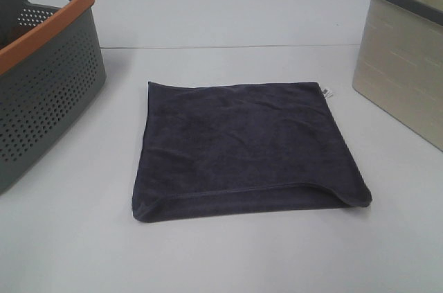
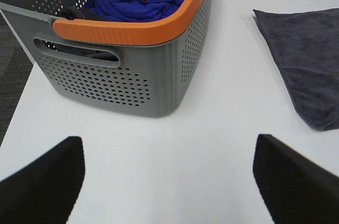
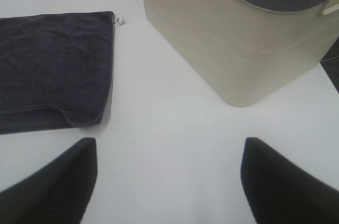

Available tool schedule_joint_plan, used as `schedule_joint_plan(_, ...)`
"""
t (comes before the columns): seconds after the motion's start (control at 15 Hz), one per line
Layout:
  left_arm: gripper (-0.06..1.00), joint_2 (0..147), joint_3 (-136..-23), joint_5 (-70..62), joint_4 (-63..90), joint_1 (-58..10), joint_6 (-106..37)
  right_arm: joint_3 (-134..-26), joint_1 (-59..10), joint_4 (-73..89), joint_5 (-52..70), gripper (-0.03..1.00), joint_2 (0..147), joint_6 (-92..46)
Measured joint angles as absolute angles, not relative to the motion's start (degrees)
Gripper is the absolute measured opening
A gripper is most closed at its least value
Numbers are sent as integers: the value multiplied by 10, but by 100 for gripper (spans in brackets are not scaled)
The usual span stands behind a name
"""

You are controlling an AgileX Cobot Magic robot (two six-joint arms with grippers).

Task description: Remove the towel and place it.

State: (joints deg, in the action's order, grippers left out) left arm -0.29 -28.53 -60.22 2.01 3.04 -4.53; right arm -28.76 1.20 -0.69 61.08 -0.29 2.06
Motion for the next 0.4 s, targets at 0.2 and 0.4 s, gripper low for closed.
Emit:
schedule_joint_plan(0.2, 81, -3, -285, -602, 20, 30, -45, -288, 12, -7, 611, 67, -3, 21)
schedule_joint_plan(0.4, 81, -3, -285, -602, 20, 30, -45, -288, 12, -7, 611, 67, -3, 21)
